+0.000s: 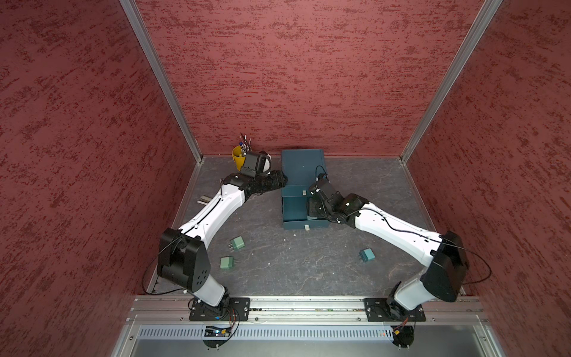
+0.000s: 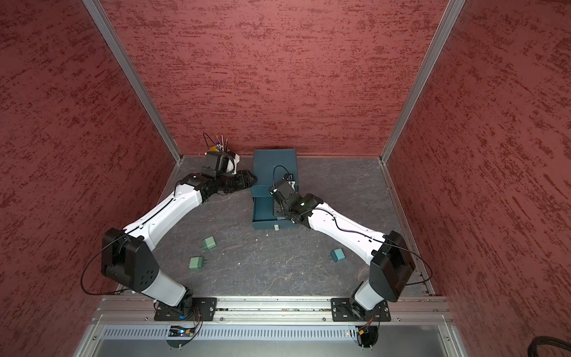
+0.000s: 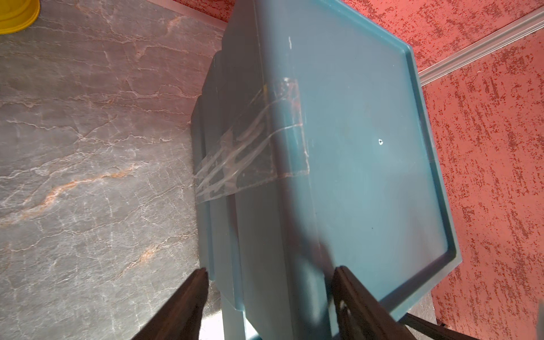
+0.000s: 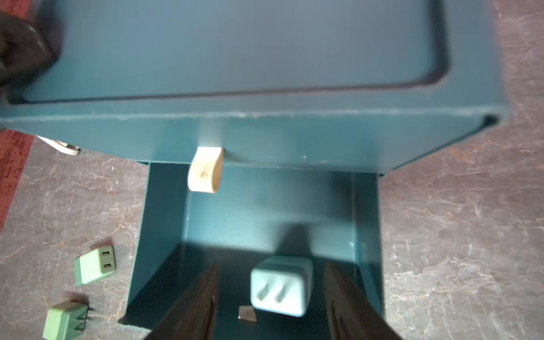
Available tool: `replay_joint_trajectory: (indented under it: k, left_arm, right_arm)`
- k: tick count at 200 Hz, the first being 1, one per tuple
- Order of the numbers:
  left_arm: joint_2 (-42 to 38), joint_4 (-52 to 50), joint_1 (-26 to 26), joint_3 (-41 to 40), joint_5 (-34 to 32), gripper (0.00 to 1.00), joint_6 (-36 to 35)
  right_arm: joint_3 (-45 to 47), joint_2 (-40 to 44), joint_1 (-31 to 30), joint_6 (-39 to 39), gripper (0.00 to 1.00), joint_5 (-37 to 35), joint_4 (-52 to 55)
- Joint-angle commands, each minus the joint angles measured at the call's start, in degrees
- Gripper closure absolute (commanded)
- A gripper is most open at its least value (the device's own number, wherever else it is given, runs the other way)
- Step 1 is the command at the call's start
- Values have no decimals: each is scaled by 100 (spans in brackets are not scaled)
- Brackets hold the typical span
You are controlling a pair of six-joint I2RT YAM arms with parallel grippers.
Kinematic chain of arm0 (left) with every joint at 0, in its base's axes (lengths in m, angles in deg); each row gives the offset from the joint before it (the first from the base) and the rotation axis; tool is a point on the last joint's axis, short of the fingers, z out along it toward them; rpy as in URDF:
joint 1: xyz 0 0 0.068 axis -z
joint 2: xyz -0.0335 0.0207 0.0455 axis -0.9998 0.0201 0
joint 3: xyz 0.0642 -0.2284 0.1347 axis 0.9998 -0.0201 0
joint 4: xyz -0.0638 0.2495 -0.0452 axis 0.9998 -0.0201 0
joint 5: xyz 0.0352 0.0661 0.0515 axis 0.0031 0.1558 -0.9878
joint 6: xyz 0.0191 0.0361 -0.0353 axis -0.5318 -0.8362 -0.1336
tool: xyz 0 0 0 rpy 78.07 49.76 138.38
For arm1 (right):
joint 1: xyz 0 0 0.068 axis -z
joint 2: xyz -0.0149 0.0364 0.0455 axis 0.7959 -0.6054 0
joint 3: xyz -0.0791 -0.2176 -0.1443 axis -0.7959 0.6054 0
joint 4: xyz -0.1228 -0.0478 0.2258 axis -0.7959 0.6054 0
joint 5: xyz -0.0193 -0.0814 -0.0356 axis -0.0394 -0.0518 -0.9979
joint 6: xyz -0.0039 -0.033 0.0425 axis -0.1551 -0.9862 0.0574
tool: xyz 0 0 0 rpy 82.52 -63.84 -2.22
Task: Place the plugs into the drawer by color
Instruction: Place the plug in the drawer, then pick up the plug from the center of the board.
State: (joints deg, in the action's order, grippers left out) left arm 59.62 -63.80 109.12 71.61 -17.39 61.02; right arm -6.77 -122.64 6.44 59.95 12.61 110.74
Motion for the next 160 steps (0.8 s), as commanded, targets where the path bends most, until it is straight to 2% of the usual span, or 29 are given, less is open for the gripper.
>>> replay_joint_trajectory:
  k: [1,24,45,60,78,129,160]
  left_arm:
    - [3,-362,-50,-169,-124,30,-143]
    - [11,-380,-57,-155,-123,31,-143]
    - [30,-393,-51,-155,-118,31,-126]
    - [13,-390,-51,-168,-105,31,-103]
    - [-4,-406,-52,-157,-95,31,-108]
    - [-24,-486,-41,-47,-108,32,-85]
    - [-22,-538,-41,-8,-105,32,-91]
  right_arm:
    - [9,478,-25,-91,38,-506,269]
    - [608,1028,49,-15,31,-1015,615]
    - [1336,1428,400,379,26,-983,958]
    - [1927,1744,658,686,11,-830,1056]
    - [2532,2053,918,1059,4,-693,1117]
    - [3737,2615,1601,2015,6,-218,993]
    - [4154,2698,1873,2154,12,160,634]
